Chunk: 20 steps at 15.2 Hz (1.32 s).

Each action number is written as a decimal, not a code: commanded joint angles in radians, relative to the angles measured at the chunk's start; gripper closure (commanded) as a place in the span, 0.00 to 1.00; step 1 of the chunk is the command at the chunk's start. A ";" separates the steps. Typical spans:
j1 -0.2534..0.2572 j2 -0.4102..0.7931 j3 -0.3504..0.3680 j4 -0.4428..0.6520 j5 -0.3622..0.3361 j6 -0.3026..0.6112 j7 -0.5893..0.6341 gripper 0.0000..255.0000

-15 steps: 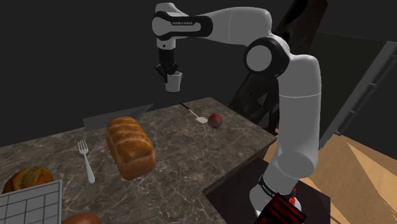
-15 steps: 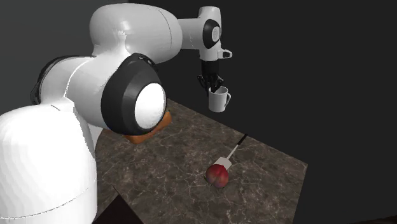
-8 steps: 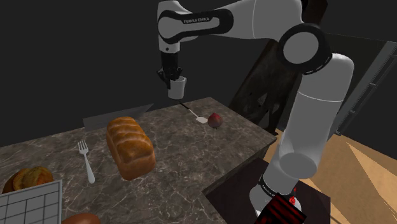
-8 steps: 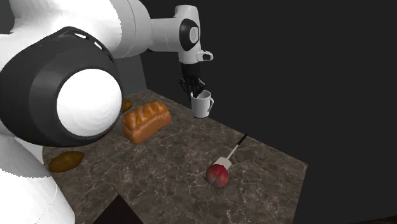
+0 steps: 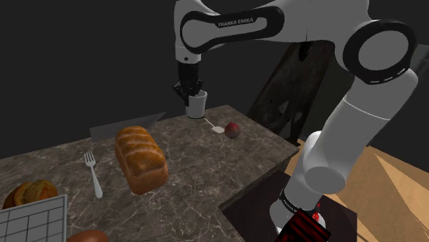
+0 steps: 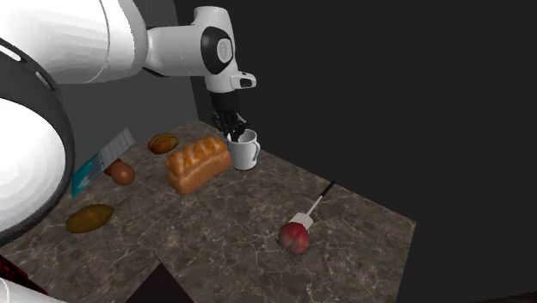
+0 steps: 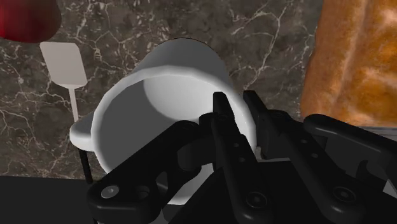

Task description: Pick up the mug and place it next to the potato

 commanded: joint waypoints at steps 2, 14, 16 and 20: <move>0.025 -0.090 0.030 -0.105 0.013 0.013 0.052 1.00; 0.141 -0.359 0.176 -0.337 0.115 -0.027 0.263 1.00; 0.163 -0.394 0.205 -0.360 0.139 -0.038 0.302 1.00; 0.209 -0.452 0.267 -0.392 0.190 -0.060 0.383 1.00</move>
